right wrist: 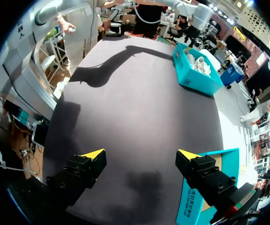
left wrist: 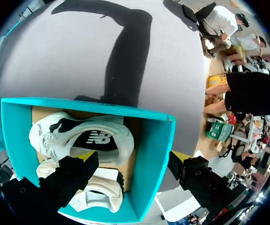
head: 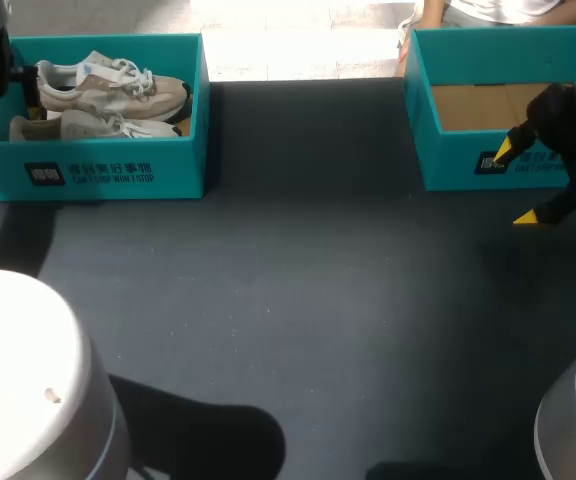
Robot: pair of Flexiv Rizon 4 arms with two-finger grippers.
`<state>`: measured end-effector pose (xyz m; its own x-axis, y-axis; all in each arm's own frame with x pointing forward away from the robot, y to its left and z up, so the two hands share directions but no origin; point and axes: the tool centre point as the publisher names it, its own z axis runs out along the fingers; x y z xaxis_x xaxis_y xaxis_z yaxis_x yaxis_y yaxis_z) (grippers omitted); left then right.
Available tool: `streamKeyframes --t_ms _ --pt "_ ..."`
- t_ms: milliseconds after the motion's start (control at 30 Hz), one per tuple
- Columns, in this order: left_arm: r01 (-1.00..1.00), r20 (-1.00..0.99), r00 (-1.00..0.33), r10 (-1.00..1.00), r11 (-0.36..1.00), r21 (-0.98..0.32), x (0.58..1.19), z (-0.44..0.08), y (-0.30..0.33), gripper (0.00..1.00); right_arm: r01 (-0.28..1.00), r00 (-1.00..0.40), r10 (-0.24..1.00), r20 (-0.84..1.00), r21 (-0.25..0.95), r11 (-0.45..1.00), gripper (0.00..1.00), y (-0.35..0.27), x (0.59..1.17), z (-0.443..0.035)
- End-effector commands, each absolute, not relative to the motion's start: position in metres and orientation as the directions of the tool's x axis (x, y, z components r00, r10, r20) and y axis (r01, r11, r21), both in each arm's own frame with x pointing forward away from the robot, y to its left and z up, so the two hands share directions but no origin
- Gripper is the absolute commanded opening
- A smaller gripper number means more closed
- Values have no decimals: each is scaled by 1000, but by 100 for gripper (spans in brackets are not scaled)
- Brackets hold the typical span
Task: Take the shoe out of the shoebox, open the shoe tongue, remove and reinsert the insole, then place the shoe into the shoebox
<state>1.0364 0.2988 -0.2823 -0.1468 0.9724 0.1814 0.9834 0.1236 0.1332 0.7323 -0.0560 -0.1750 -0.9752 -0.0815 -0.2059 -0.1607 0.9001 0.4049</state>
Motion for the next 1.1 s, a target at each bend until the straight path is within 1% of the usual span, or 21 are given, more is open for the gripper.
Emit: streamKeyframes --t_ms 33,200,233,300,367,500,533,600,667,700,733,1100 --pt "984 175 -146 974 125 126 1049 -304 301 100 -159 -976 -82 -203 402 902 100 -55 734 -175" --pt "986 184 -150 971 133 100 1055 -316 298 100 -159 -976 -82 -203 402 902 100 -55 734 -175" --pt "986 187 -149 971 133 98 1056 -318 297 95 -159 -976 -82 -203 402 902 100 -55 734 -175" --pt "987 189 -148 971 132 93 1057 -319 295 93 -159 -976 -82 -203 402 902 100 -55 734 -175" --pt "988 185 -145 972 131 86 1055 -319 294 84 -159 -976 -82 -203 402 902 100 -55 734 -175" --pt "990 183 -135 974 124 70 1051 -322 292 76 -159 -976 -82 -203 402 902 100 -55 734 -175" --pt "990 185 -135 973 124 69 1049 -323 292 76 -159 -976 -82 -203 402 902 100 -55 734 -175" --pt "990 185 -134 974 123 67 1046 -323 292 69 -159 -976 -82 -203 402 902 100 -55 734 -175" --pt "990 185 -134 973 125 63 1045 -325 292 69 -159 -976 -82 -203 402 902 100 -55 734 -175" --pt "990 190 -136 972 128 56 1045 -327 293 57 -159 -976 -82 -203 402 902 100 -55 734 -175" --pt "990 190 -137 972 129 53 1045 -328 293 50 -159 -976 -82 -203 402 902 100 -55 734 -175" --pt "986 200 -165 966 163 25 1041 -342 300 48 -159 -976 -82 -203 402 902 100 -55 734 -175"
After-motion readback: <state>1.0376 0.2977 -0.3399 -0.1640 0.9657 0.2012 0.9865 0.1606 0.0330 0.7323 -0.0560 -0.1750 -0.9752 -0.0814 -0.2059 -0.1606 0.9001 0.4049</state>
